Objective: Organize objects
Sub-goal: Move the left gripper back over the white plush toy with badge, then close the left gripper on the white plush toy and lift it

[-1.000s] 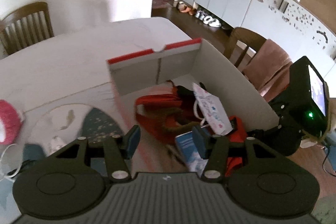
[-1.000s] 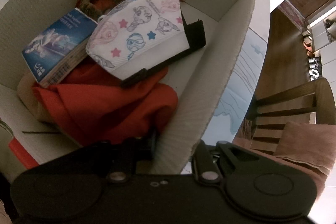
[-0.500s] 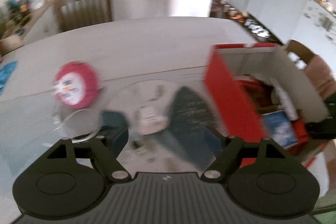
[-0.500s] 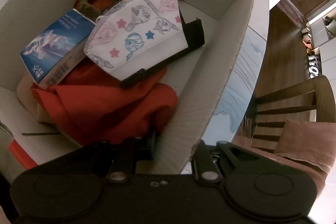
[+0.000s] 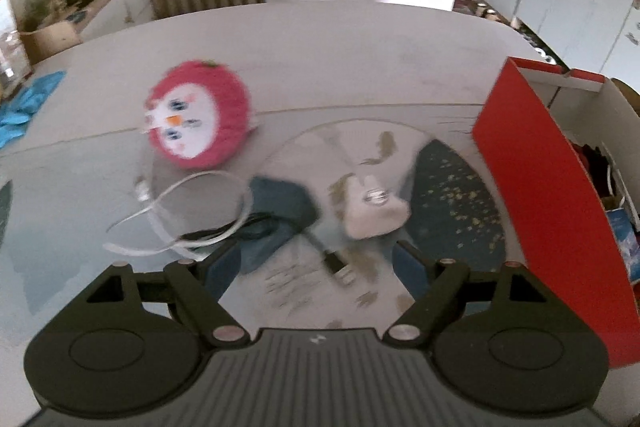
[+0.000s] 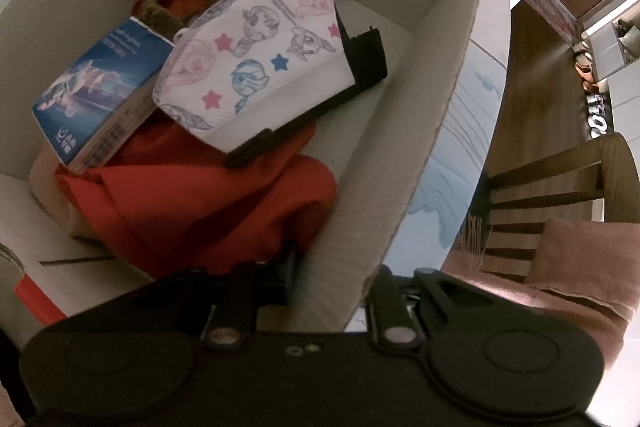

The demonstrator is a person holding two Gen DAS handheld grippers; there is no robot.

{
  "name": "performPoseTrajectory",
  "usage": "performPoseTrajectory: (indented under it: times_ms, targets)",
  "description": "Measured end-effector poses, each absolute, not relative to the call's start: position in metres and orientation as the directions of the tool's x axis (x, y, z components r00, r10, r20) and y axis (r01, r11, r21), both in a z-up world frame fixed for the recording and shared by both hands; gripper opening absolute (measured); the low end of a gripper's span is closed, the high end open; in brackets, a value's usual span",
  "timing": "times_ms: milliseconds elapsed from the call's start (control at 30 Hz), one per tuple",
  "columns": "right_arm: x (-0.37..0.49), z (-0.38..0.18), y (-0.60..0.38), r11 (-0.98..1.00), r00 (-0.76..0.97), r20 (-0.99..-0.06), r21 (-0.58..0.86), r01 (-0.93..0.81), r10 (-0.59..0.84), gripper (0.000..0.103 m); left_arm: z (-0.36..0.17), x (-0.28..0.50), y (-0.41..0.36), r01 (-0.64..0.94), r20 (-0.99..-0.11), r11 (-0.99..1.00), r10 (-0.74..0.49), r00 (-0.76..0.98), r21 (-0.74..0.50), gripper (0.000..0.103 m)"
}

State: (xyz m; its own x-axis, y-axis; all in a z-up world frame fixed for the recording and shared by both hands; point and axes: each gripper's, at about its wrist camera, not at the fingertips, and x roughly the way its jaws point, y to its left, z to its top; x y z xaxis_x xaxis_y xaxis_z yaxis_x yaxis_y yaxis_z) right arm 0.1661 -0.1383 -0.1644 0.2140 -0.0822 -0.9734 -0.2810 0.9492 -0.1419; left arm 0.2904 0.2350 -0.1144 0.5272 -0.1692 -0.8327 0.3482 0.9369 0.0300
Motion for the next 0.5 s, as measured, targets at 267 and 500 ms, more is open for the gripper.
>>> performPoseTrajectory:
  times_ms: [267,500]
  targets:
    - [0.168,-0.166,-0.137,0.953,0.206,-0.975,-0.137,-0.269,-0.082,0.015,-0.141,0.314,0.187,0.395,-0.845,0.918,-0.189,0.5,0.029,0.083]
    - [0.169,-0.168,-0.139,0.955,0.202,-0.976,-0.133,-0.265,-0.08,0.015,-0.166,0.329,0.17,0.409,-0.863,0.912,-0.182,0.472,0.031,0.082]
